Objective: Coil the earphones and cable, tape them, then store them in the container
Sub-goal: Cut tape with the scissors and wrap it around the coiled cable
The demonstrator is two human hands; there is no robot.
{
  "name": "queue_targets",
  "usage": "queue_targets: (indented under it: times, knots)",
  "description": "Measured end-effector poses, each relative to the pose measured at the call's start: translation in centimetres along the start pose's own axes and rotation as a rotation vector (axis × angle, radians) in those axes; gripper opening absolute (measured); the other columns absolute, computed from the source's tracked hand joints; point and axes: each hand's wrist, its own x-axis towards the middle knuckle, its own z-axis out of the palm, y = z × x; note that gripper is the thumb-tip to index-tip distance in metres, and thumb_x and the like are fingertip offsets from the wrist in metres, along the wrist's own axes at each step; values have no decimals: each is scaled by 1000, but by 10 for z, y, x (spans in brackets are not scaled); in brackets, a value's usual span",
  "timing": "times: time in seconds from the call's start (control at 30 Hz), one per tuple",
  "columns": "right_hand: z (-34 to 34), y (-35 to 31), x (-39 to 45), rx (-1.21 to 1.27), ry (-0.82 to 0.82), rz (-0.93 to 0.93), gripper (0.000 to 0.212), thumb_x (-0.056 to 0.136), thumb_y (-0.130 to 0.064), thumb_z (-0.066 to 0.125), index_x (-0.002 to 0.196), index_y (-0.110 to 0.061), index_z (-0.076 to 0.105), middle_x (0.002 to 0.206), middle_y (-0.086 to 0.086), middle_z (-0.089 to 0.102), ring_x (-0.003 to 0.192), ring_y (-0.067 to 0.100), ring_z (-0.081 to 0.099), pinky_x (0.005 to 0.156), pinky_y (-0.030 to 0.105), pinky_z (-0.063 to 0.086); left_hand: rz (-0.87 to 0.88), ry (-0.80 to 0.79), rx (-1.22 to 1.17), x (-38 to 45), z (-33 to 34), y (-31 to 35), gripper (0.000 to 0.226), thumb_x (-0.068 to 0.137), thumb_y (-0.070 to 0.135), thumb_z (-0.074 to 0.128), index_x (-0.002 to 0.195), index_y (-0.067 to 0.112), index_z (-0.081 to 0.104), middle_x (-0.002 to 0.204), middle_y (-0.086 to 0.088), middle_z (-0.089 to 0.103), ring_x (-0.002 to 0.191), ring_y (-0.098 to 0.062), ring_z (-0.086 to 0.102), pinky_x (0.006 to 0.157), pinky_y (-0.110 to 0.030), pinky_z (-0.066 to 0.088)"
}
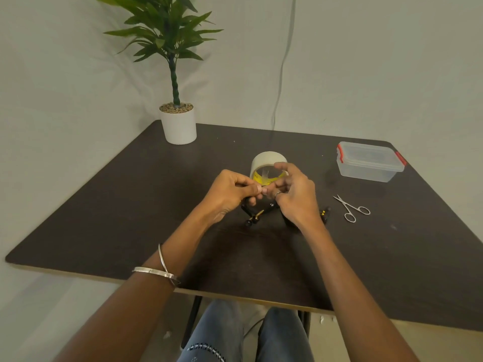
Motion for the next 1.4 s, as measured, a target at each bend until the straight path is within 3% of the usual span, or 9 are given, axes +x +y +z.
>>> queue_targets:
  times: [0.13,0.33,0.5,0.73,0.87,0.97,1.07,1.2,1.4]
  knots:
    - [3,3,-7,-89,90,-108,44,79,-13,77,111,-21,46,71,-4,66,63,5,62,62,16,48,-78,15,-111,0,2,2,16,90,1,61,96,-12,67,73,-14,67,54,-11,57,59,-19,55]
    - [7,12,-10,-182,101,-429,15,83,-7,69,98,-11,66,86,2,71,80,19,68,72,40,56,-142,12,-157,2,5,2,14,90,1,60,91,-11,68,70,-12,65,53,-10,56,58,-21,55]
    - [7,24,-5,-261,146,-525,32,73,12,70,99,-6,74,90,9,73,86,15,67,82,14,50,-102,5,-88,0,4,5,15,90,1,60,95,-13,66,74,-14,65,54,-11,56,54,-18,52]
    - [11,27,-4,-399,168,-519,30,73,7,57,99,-2,71,87,14,67,79,32,66,66,44,56,120,121,349,2,8,5,19,78,7,76,97,3,71,75,-6,72,61,-10,66,69,-23,57]
    - [15,30,-5,-675,185,-468,21,85,-10,47,93,-7,66,89,8,64,84,28,62,73,36,35,435,198,609,0,15,-1,33,79,12,74,112,9,69,80,-7,70,73,-17,66,74,-31,55]
    - [16,27,-6,-768,149,-405,20,78,2,55,95,-6,63,94,9,62,89,30,59,75,40,34,582,199,822,-1,19,-9,28,86,15,66,113,9,70,85,-13,61,78,-27,60,68,-31,43]
    - [7,19,-1,-672,-28,-228,22,89,-1,53,107,-9,62,109,7,61,105,27,52,85,42,33,579,214,855,-2,23,-11,28,91,16,61,116,7,68,89,-15,58,82,-30,58,69,-29,39]
    - [-4,24,2,-319,-86,-172,28,87,0,59,110,-13,67,99,3,70,101,26,64,93,52,44,435,208,862,2,21,-10,23,93,16,56,108,5,70,91,-14,57,85,-27,55,69,-28,36]
    - [-12,24,2,-255,-154,-185,51,80,8,58,107,-36,54,86,-15,63,94,16,66,93,56,44,159,17,640,8,12,-5,24,92,14,57,69,14,62,74,-6,63,68,-15,55,67,-33,43]
